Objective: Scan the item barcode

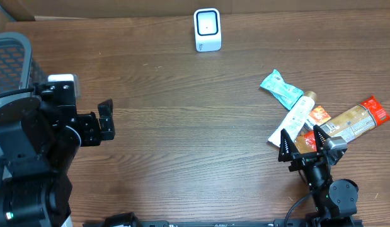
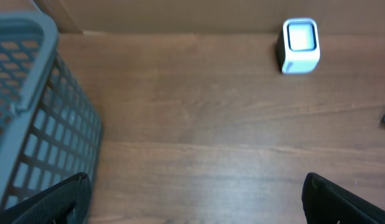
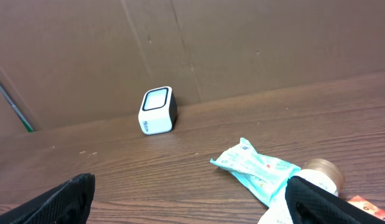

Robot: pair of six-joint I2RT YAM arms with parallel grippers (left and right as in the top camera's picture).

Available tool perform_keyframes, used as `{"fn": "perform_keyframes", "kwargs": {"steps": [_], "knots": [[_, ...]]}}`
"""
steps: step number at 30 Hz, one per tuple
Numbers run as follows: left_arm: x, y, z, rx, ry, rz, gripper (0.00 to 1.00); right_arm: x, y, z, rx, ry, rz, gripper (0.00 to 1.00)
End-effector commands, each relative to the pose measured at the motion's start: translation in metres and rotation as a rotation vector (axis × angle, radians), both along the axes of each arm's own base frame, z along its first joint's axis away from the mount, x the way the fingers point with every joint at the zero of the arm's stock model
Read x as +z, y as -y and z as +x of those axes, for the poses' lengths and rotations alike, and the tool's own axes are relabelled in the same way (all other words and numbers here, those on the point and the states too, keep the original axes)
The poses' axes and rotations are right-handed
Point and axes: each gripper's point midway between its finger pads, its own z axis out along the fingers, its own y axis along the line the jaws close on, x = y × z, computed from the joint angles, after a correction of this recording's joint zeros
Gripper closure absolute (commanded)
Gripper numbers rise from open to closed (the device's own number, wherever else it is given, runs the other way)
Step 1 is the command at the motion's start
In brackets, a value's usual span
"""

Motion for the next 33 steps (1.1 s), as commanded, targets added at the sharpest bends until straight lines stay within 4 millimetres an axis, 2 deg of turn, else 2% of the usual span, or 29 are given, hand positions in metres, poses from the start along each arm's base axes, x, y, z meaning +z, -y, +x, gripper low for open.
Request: {"fn": "perform_keyframes", "kwargs": {"steps": [1,5,8,10,12,14,23,29,33], "knots": [[0.011,-0.002,-0.001,0.003,0.064,0.026,0.00,-0.003,0.000,0.000,-0.001,0.001,-0.001,0.00],[0.021,-0.004,0.011,0.005,0.200,0.049,0.00,-0.003,0.000,0.000,0.000,0.001,-0.001,0.00],[0.015,-0.005,0.019,0.006,0.290,0.065,0.00,-0.003,0.000,0.000,-0.001,0.001,-0.001,0.00],[0.004,-0.006,0.021,0.006,0.331,0.072,0.00,-0.003,0.000,0.000,-0.001,0.001,-0.001,0.00],[-0.020,-0.004,0.018,0.002,0.320,0.071,0.00,-0.002,0.000,0.000,-0.001,0.001,-0.001,0.00],[-0.033,-0.003,0.017,-0.004,0.352,0.086,0.01,-0.002,0.000,0.000,0.000,0.001,-0.001,0.00],[-0.040,0.020,0.005,-0.091,0.713,0.106,0.00,-0.003,0.000,0.000,-0.001,0.001,-0.001,0.00],[-0.081,0.039,-0.004,-0.181,0.766,0.088,0.00,-0.003,0.000,0.000,0.000,0.001,-0.001,0.00],[-0.098,0.043,-0.009,-0.197,0.788,0.086,0.00,-0.002,0.000,0.000,0.000,0.001,-0.001,0.00]]}}
